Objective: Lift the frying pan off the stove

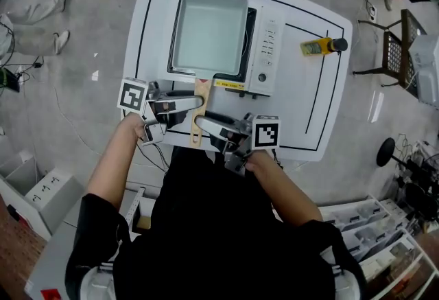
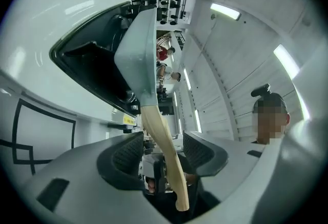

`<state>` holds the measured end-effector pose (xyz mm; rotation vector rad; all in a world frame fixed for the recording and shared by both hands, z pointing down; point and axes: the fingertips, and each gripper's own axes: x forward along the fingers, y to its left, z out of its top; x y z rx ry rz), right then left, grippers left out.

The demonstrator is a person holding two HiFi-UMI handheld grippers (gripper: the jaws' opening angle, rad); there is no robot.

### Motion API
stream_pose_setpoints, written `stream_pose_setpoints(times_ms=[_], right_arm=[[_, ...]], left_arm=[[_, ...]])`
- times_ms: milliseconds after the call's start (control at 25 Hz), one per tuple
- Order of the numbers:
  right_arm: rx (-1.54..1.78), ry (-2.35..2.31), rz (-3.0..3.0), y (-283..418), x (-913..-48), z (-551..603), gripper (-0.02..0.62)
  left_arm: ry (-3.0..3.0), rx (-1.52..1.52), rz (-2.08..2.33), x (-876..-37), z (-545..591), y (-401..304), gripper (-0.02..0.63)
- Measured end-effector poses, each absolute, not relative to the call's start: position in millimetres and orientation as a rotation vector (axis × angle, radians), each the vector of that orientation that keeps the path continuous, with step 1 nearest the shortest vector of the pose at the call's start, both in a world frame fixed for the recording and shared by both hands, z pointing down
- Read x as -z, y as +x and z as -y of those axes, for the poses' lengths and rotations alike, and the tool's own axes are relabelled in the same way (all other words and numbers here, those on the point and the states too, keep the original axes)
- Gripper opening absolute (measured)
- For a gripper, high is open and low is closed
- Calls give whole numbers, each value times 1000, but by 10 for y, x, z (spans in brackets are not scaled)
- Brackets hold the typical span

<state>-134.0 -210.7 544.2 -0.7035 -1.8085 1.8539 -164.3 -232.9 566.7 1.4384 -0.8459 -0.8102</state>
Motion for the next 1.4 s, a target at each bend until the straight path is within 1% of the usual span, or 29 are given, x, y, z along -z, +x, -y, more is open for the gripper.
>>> stream_pose_setpoints(times_ms=[160, 280, 360, 480, 800, 1000, 1200, 1400], right_arm=[[-1771, -788, 1850, -1455, -5403, 2011, 190], [-1776, -770, 1804, -1446, -5417, 1940, 184], [-1770, -759, 1802, -1443, -5422, 1932, 141], [-1771, -757, 1812, -1446, -5423, 1942, 132], [-1752, -745, 1855, -1438, -5438, 1911, 132], [-1763, -731, 1893, -1427, -5323, 1884, 143], [-1712, -731, 2006, -1388, -5096, 1827, 144], [-1713, -708, 2110, -1242, -4758, 1744, 144]], left_arm=[[1396, 827, 834, -5715, 2374, -1659, 238], [1392, 837, 825, -5699, 2396, -1655, 228], [1388, 839, 818, -5689, 2403, -1640, 217], [1387, 839, 813, -5684, 2410, -1636, 183], [1436, 783, 835, -5680, 2367, -1620, 173], [1452, 778, 846, -5549, 2346, -1609, 172], [1520, 754, 819, -5294, 2311, -1552, 170], [1578, 824, 723, -4874, 2217, -1406, 165]])
